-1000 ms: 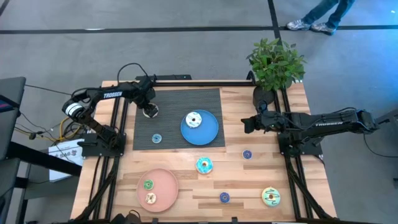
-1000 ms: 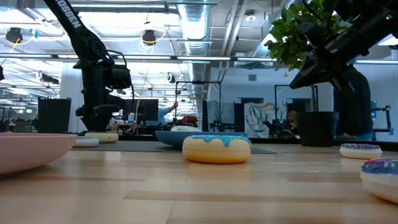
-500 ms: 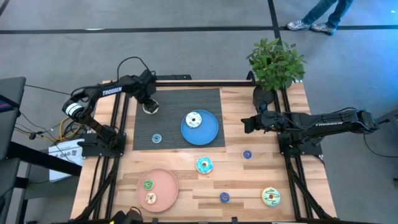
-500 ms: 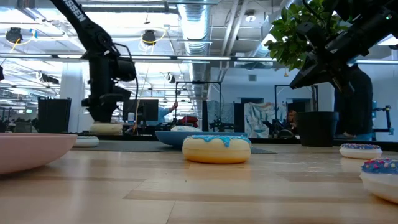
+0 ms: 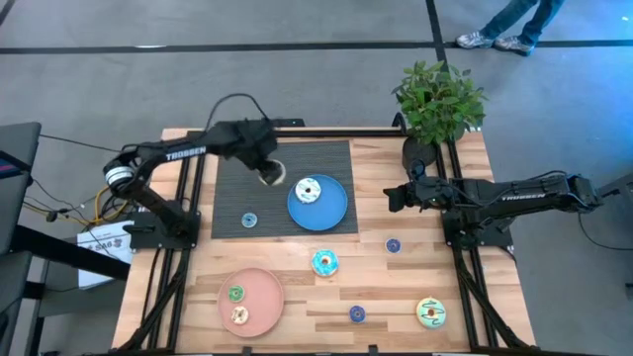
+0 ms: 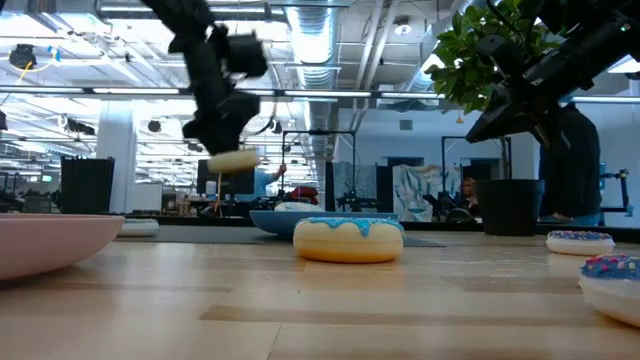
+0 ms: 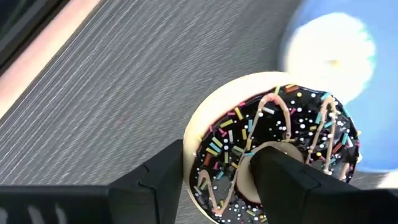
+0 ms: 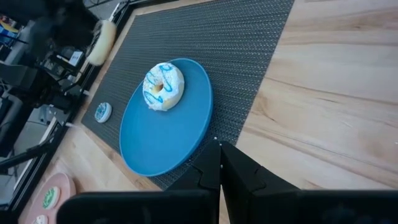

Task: Pick & Place donuts
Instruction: Put the large brown donut on the blue plate

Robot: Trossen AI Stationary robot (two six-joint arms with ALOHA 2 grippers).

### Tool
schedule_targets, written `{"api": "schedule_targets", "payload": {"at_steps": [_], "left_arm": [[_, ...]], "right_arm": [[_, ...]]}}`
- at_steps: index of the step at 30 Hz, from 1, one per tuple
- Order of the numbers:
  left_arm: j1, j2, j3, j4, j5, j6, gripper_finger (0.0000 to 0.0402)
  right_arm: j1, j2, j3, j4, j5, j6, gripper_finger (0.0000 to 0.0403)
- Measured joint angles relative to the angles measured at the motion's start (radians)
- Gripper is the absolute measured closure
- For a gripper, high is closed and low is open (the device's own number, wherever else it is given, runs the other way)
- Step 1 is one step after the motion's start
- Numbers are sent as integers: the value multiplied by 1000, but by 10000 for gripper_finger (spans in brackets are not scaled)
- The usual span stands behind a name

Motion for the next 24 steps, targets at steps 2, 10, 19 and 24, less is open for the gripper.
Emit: {"api": "schedule_targets", "payload": {"at_steps": [2, 10, 19, 24], "left_arm": [[-92, 0, 22, 24, -55, -63, 231], [-358, 31, 32, 222, -203, -253, 231], [-489, 203, 31, 282, -250, -421, 231], [-495, 246, 31, 279, -288, -481, 231]], "right_arm": [[0, 0, 0, -2, 0, 0, 403], [1, 0, 0, -3, 0, 0, 403], [1, 0, 0, -3, 0, 0, 403], [1, 0, 0, -7, -29, 0, 403]]}}
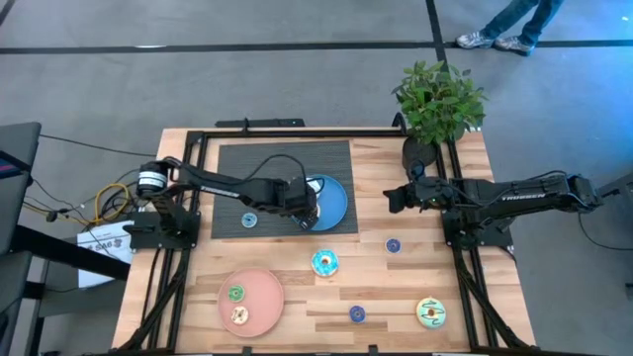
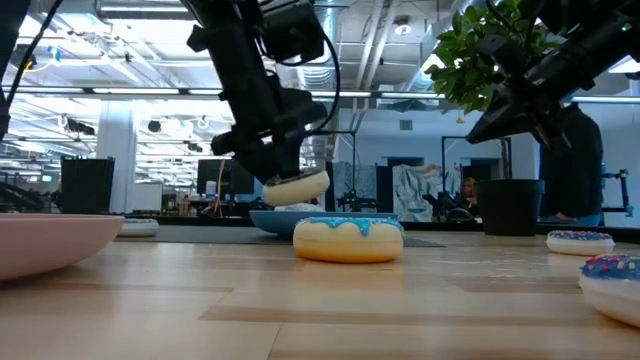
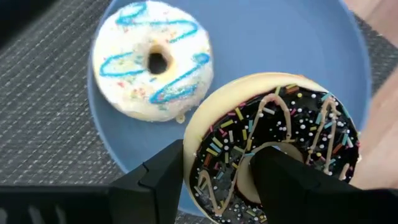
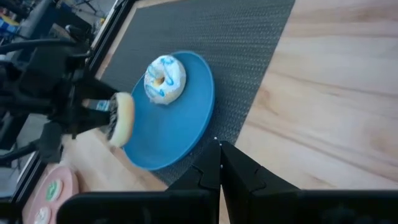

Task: Pick & Place donuts
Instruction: Put the large brown donut on the blue plate

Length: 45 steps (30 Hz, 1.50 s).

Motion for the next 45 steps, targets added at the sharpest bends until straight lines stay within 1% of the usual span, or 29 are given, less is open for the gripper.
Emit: {"api": "schedule_targets", "payload": {"at_steps": [4, 6, 15, 20, 25, 31, 36, 45], "left_arm": [[6, 5, 0, 14, -66, 2, 231], [15, 9, 0, 10, -73, 21, 231], [35, 50, 0, 40, -58, 99, 231], [38, 62, 0, 31, -34, 99, 231], [37, 66, 0, 28, -35, 69, 231], [37, 66, 0, 27, -33, 71, 229], [37, 66, 0, 27, -22, 77, 208], [37, 66, 0, 27, -19, 83, 148]], "right_arm": [[0, 0, 0, -4, -23, 0, 403], [1, 0, 0, -4, -23, 0, 403], [0, 0, 0, 0, -23, 0, 403], [-1, 0, 0, 4, -23, 0, 403], [-1, 0, 0, 4, -22, 0, 403], [-1, 0, 0, 4, -22, 0, 403], [-1, 0, 0, 3, -22, 0, 403], [-1, 0, 0, 3, -22, 0, 403]]}}
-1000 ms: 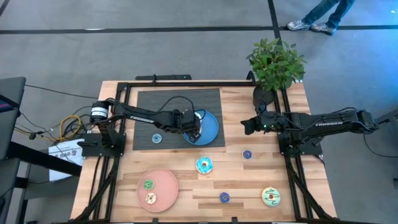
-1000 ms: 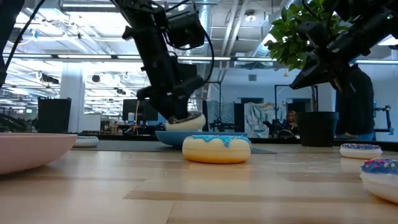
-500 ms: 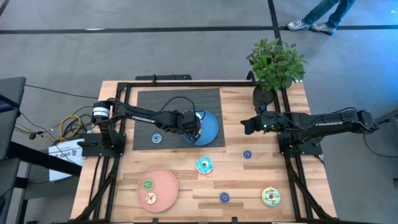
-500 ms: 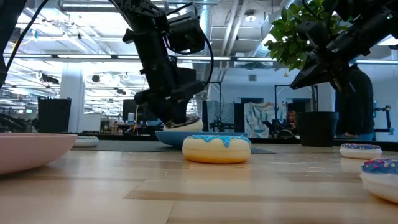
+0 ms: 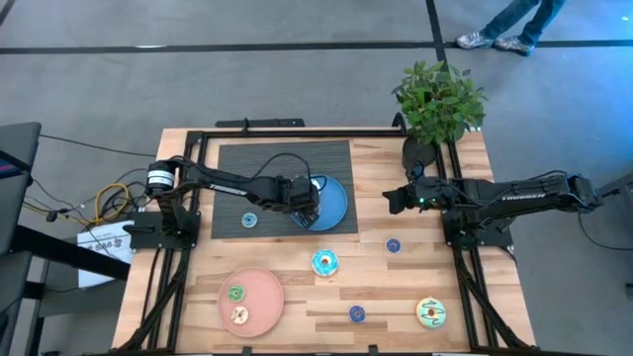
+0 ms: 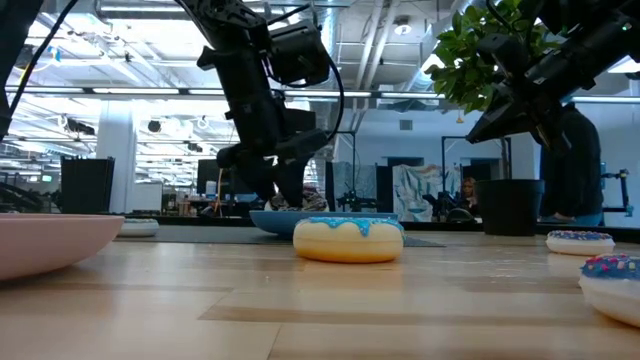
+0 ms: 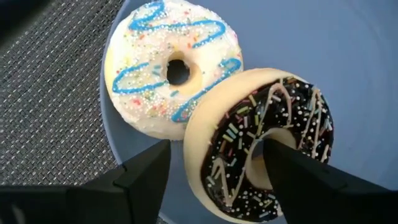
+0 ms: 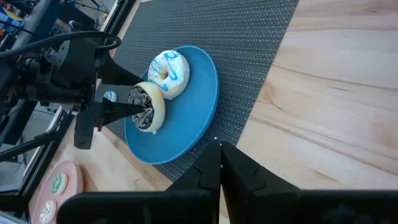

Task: Pick & Place donuts
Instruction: Put the large brown donut on the blue plate, then put the small dark blue donut on the pink plate

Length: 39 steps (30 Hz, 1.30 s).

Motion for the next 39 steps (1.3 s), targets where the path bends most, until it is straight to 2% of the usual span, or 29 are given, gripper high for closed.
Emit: {"api": "schedule_targets", "payload": {"at_steps": [4, 8, 14, 21, 27, 30, 32, 37, 39], "left_arm": [[0, -3, 38, -30, -7, 11, 130], [0, -6, 124, -141, -41, 40, 123], [-10, -6, 272, -285, -66, 78, 122], [-37, -7, 417, -315, -58, 118, 122], [-65, -7, 469, -289, -48, 109, 131], [-85, -7, 470, -256, -14, 74, 166], [-100, -7, 470, -255, 3, 48, 204], [-145, -7, 470, -243, 8, -24, 323], [-163, -7, 470, -212, 41, -32, 373]], "right_arm": [[1, 0, 0, 0, -1, 0, 403], [2, 0, 0, -1, -3, 0, 403], [2, 0, 0, -3, -80, 0, 403], [1, 0, 0, -4, -80, 0, 403], [1, 0, 0, -4, -80, 0, 403], [1, 0, 0, -4, -80, 0, 403], [1, 0, 0, -4, -80, 0, 403], [1, 0, 0, -4, -80, 0, 403], [1, 0, 0, -8, -79, -9, 403]]}}
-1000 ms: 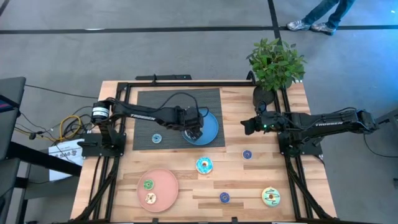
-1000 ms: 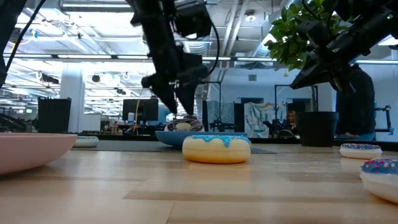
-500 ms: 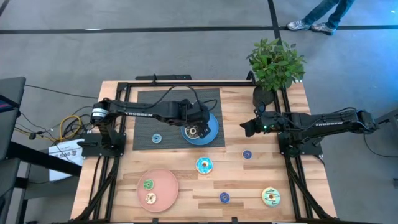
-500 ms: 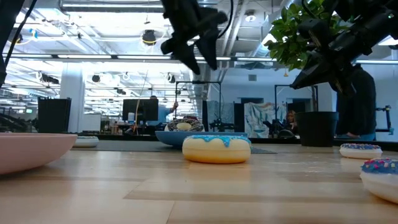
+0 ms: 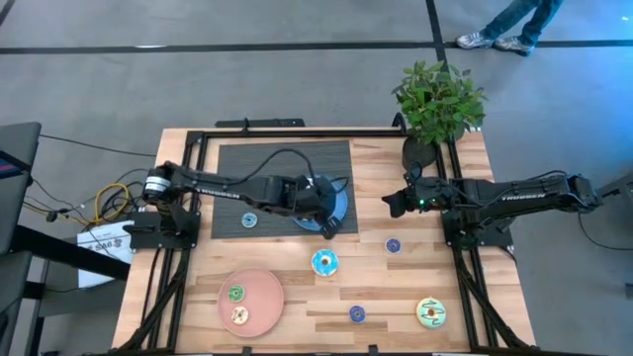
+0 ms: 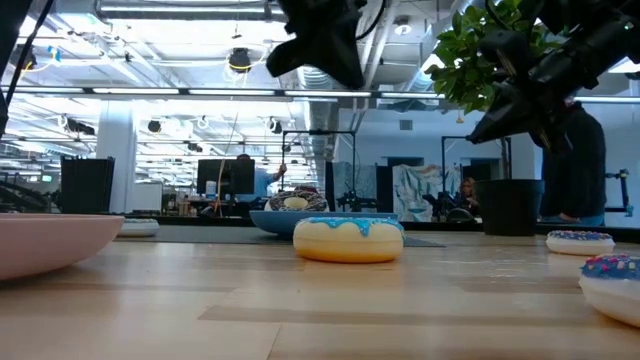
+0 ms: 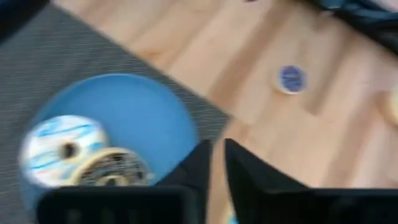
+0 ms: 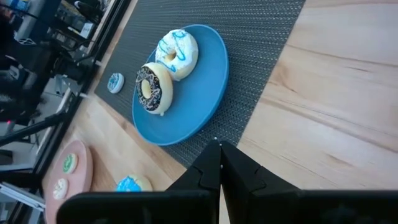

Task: Pick & Place donuts
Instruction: Put the small dark blue donut on the pink plate

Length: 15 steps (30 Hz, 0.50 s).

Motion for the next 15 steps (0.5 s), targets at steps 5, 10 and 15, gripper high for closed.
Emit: {"api": "schedule_targets", "payload": {"at_steps": [5, 10, 15], "left_arm": [[-51, 0, 0, 67, 67, 11, 395], [-89, 4, 0, 63, 75, 164, 400], [-77, -3, -29, 52, 94, 239, 401]], "right_arm": [[-2, 0, 0, -3, 0, -57, 403], [33, 0, 0, 43, -11, -164, 403], [105, 0, 0, 138, -7, -205, 403]]}}
